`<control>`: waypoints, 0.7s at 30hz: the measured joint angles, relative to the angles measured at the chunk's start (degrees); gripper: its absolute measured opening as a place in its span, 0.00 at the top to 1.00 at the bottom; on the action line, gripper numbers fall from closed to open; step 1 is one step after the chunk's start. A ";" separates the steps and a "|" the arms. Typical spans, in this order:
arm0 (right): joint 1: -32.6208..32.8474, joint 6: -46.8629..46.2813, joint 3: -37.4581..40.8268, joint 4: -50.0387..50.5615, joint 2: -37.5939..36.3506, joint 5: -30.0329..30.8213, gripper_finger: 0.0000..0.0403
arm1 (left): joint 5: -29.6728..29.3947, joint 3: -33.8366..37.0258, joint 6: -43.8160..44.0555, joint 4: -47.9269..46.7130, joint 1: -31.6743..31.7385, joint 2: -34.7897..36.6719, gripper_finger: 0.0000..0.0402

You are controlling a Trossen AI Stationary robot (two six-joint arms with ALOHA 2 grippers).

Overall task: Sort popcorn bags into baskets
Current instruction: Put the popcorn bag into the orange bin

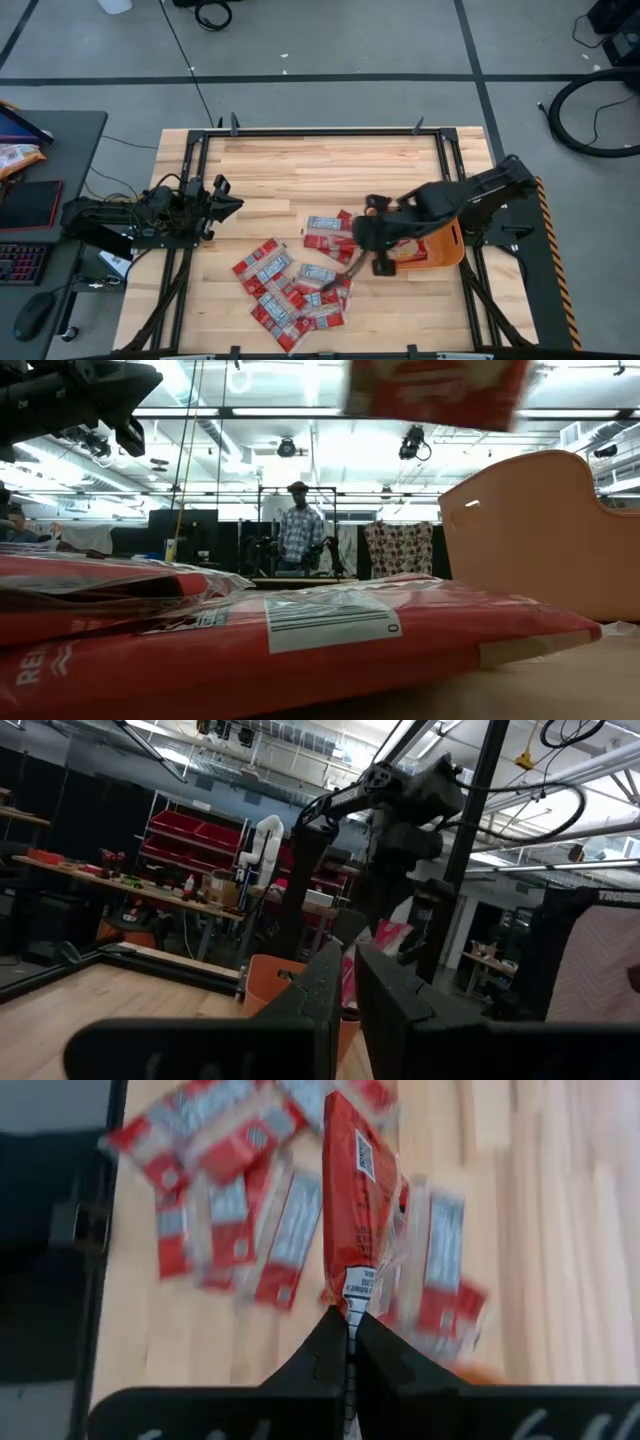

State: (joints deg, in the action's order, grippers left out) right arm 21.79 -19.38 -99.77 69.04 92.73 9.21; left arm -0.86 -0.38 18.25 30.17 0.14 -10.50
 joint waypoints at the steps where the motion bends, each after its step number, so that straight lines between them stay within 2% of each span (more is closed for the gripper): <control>1: 0.69 -1.53 1.04 1.27 -1.02 -0.06 0.98 | 0.00 0.00 0.01 0.02 0.00 0.00 0.91; 7: 3.55 -11.38 10.75 4.74 -8.39 -1.99 0.98 | 0.02 0.00 0.01 0.00 0.00 0.00 0.91; 14: 3.91 -19.63 26.74 0.71 -20.58 -3.68 0.98 | 0.00 0.00 0.01 0.01 0.01 0.00 0.91; 21: -0.39 -20.47 44.24 -12.81 -29.65 -14.71 0.98 | -0.02 0.00 0.01 0.02 0.00 0.00 0.91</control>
State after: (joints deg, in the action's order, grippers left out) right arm 21.41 -39.85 -55.53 56.23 63.09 -5.49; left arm -0.88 -0.38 18.26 30.19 0.14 -10.50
